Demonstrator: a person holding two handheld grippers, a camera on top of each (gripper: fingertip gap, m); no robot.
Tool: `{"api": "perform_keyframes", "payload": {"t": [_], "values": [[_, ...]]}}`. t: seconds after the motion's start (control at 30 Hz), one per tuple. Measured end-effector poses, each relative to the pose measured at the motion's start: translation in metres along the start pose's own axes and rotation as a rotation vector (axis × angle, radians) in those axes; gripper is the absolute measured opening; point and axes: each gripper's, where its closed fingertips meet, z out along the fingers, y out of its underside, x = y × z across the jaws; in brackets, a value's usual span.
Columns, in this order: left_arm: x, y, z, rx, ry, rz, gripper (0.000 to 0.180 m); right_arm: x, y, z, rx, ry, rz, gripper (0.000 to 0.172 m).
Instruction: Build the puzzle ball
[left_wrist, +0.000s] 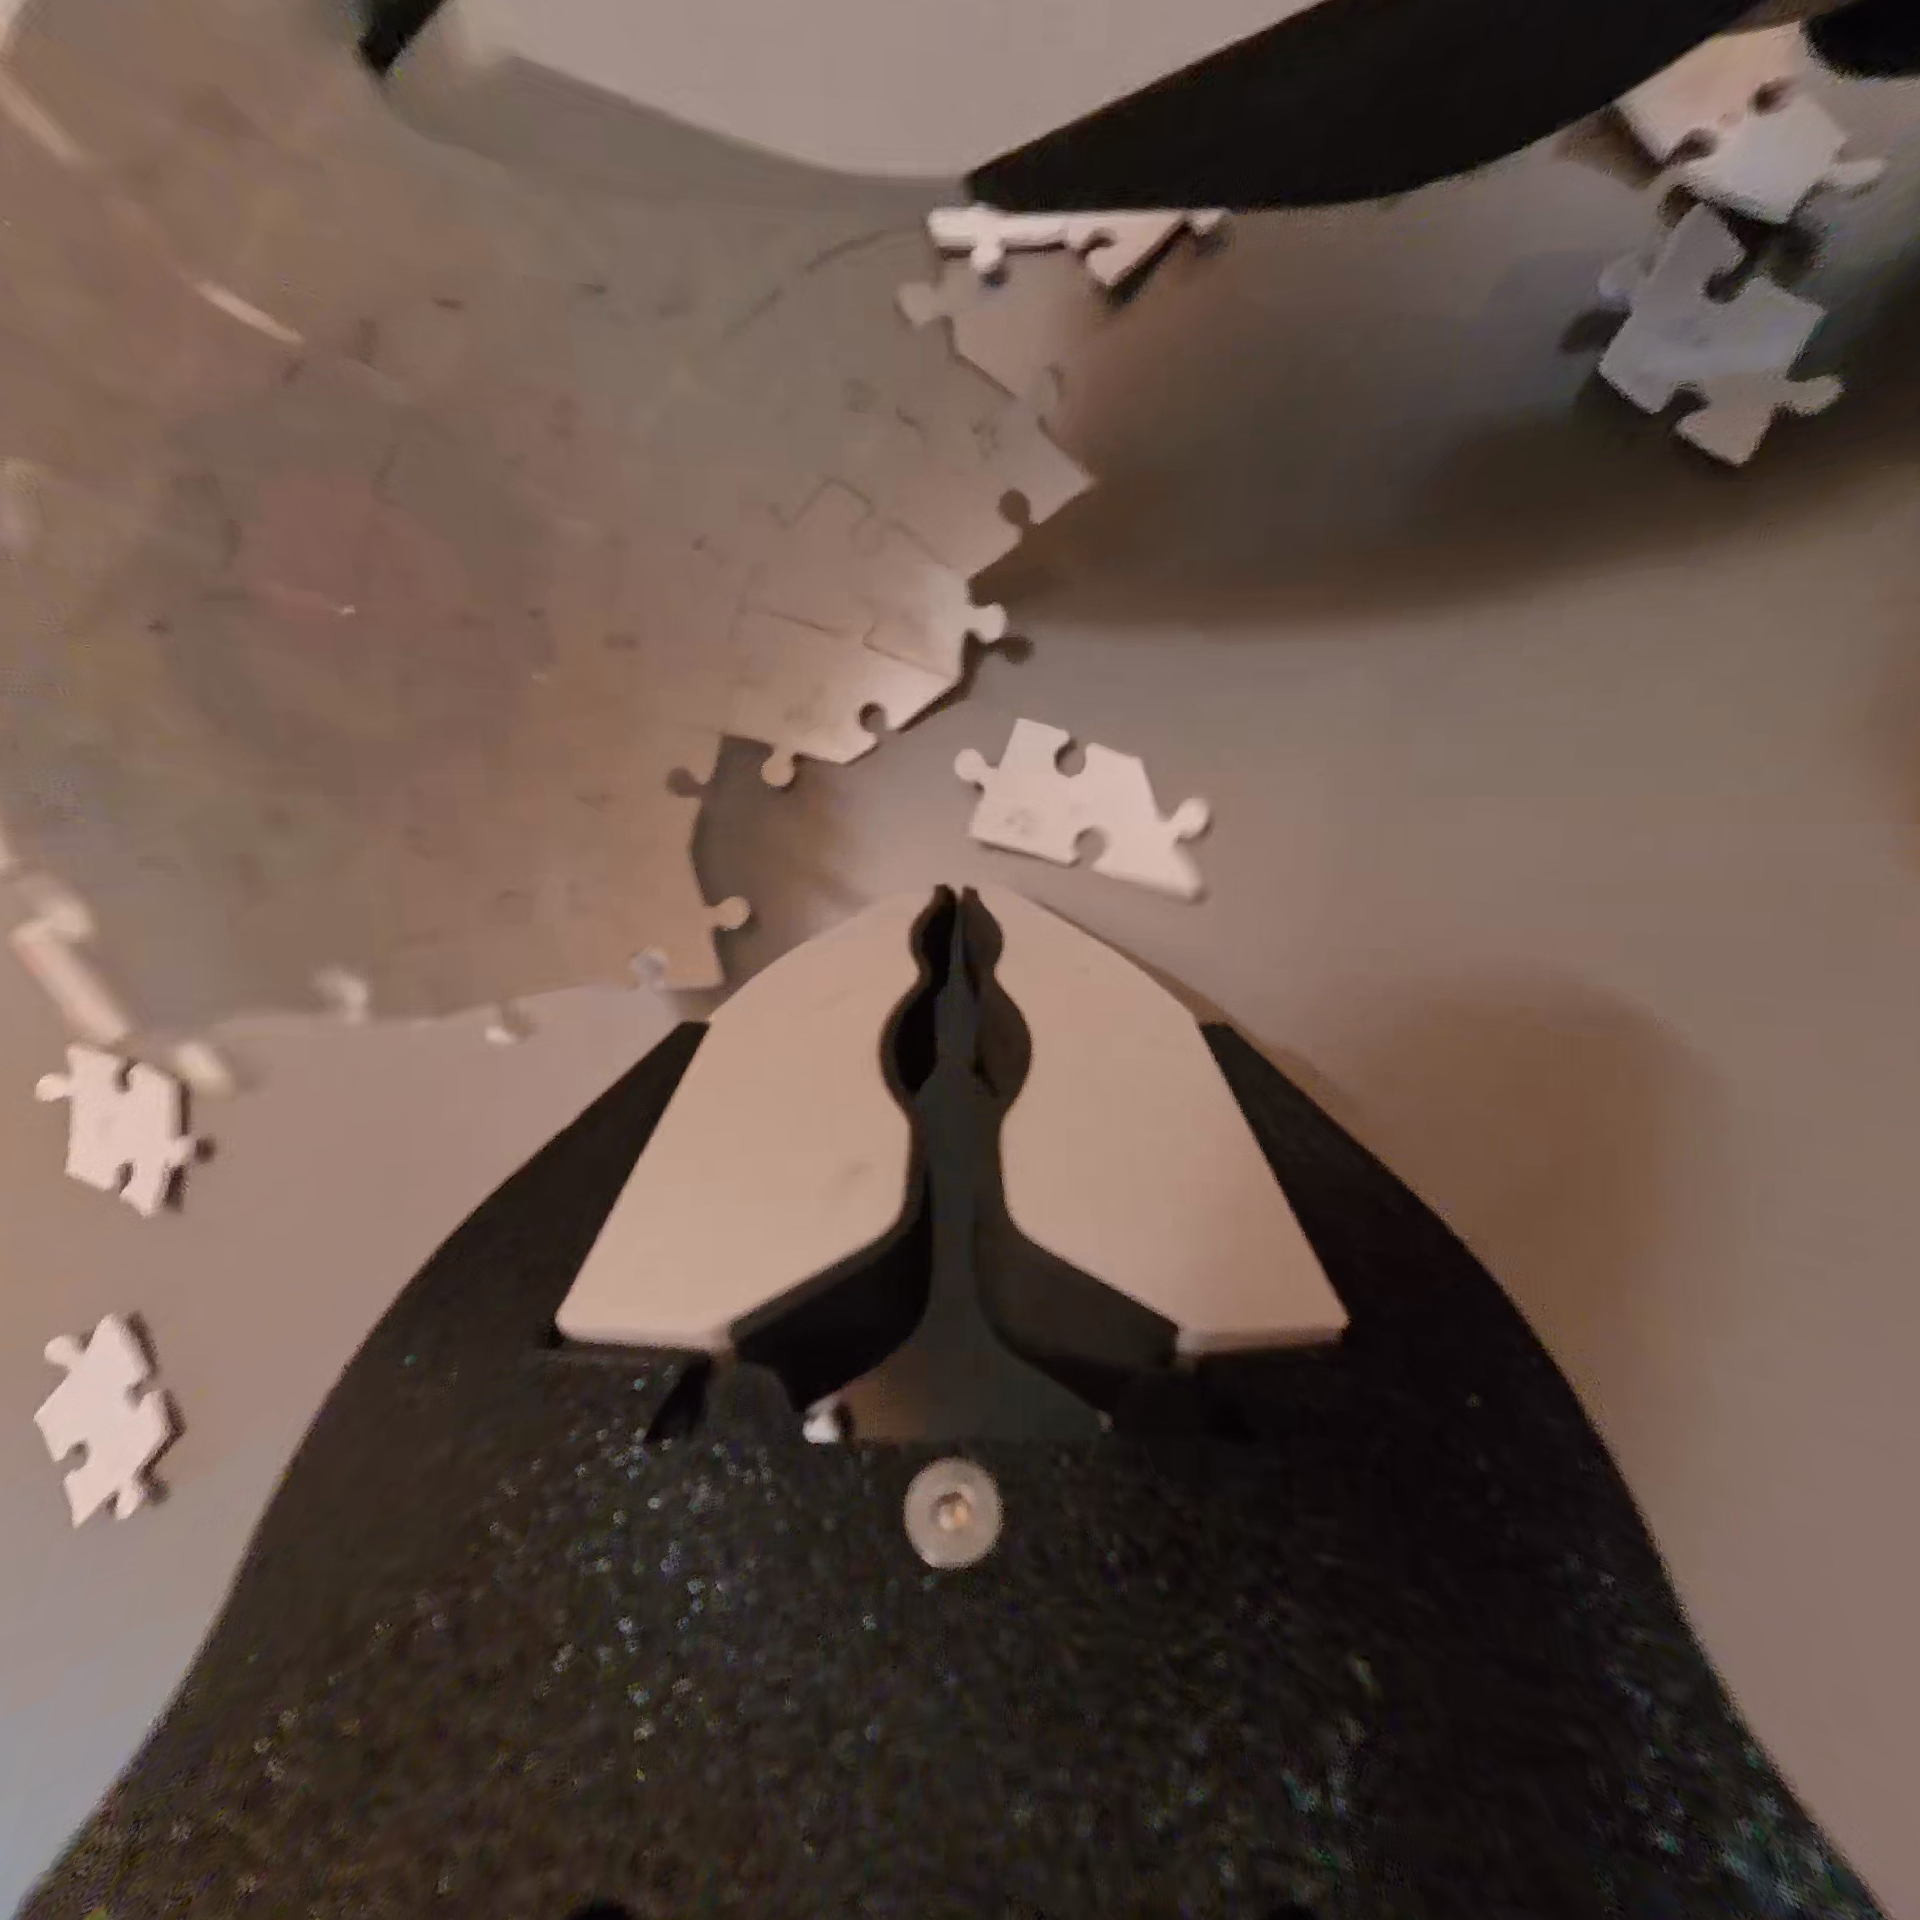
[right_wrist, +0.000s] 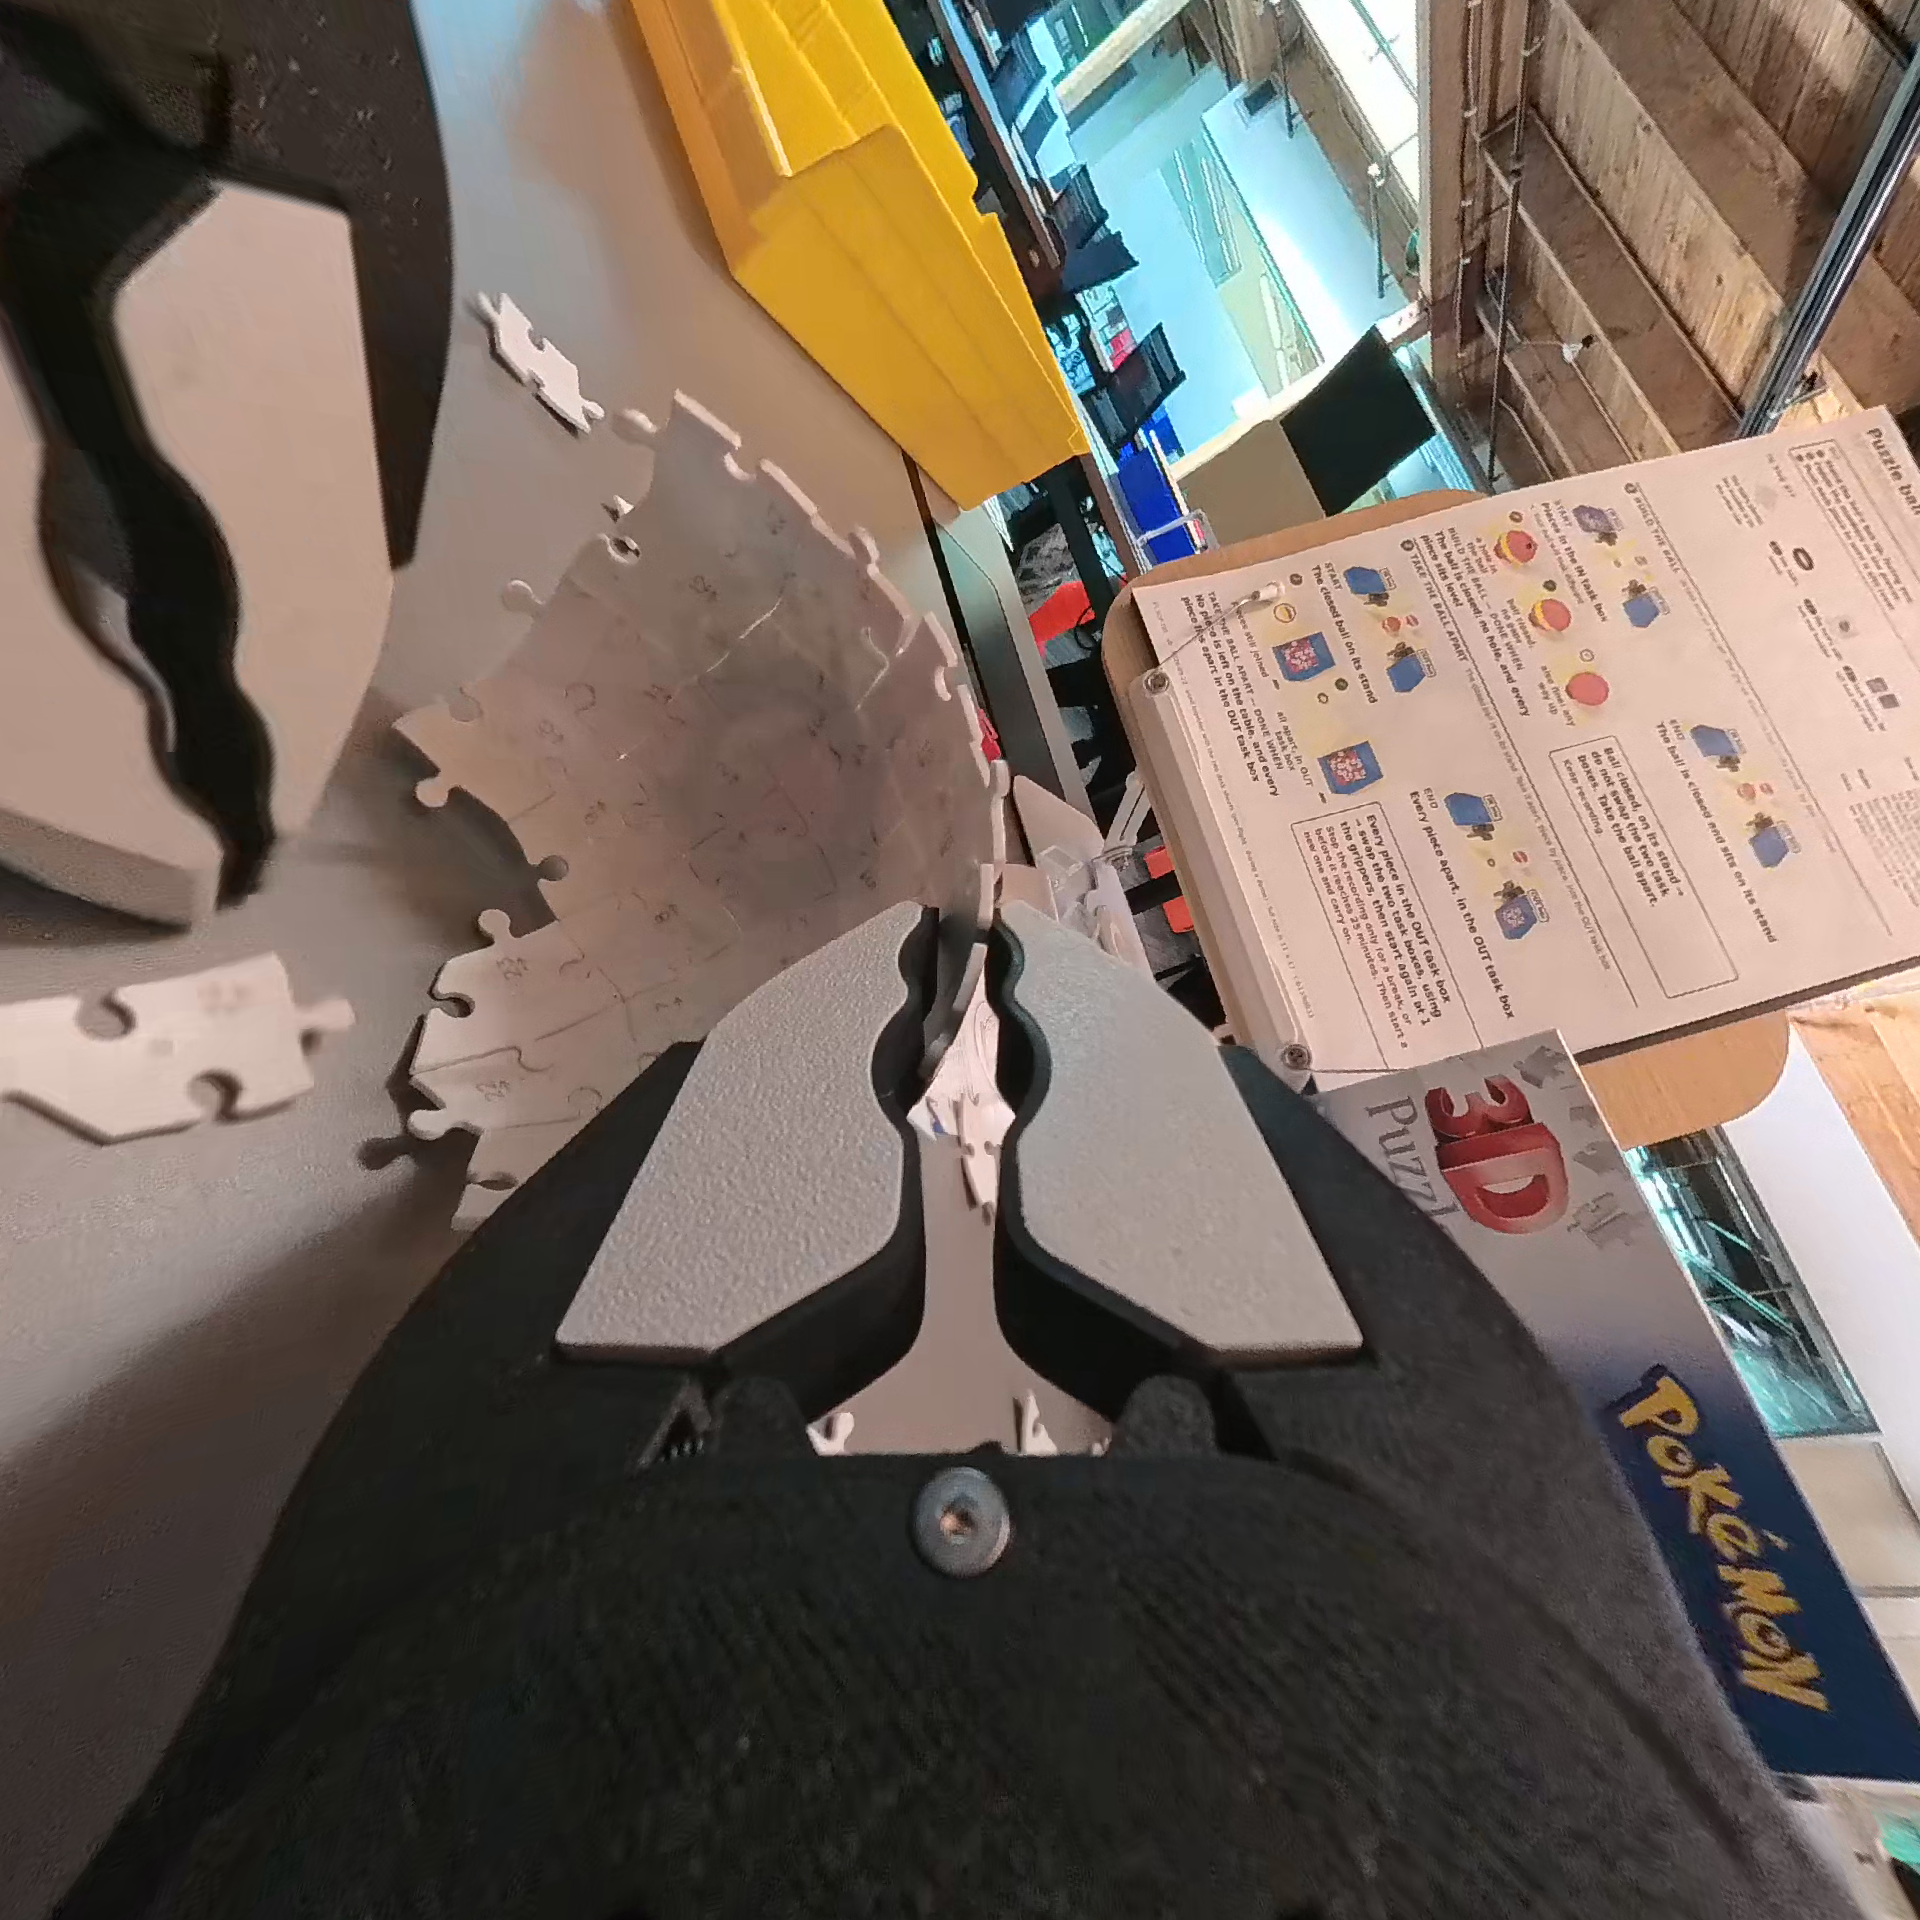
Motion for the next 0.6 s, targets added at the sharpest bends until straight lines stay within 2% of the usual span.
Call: {"api": "perform_keyframes", "payload": {"t": [0.03, 0.3, 0.43, 0.6], "values": [[0.004, -0.003, 0.002, 0.003, 0.002, 0.006, 0.000, 0.000, 0.001, 0.000, 0.000, 0.000, 0.005, 0.008], [0.025, -0.011, 0.004, 0.005, 0.061, 0.026, 0.000, 0.002, 0.003, -0.003, -0.003, 0.005, 0.007, 0.008], [0.026, -0.012, 0.001, 0.021, 0.080, -0.019, 0.014, 0.004, 0.004, -0.004, -0.007, 0.007, 0.009, 0.008], [0.019, -0.013, 0.001, -0.001, 0.031, -0.056, 0.023, 0.006, 0.006, -0.005, -0.013, 0.013, 0.012, 0.008]]}}
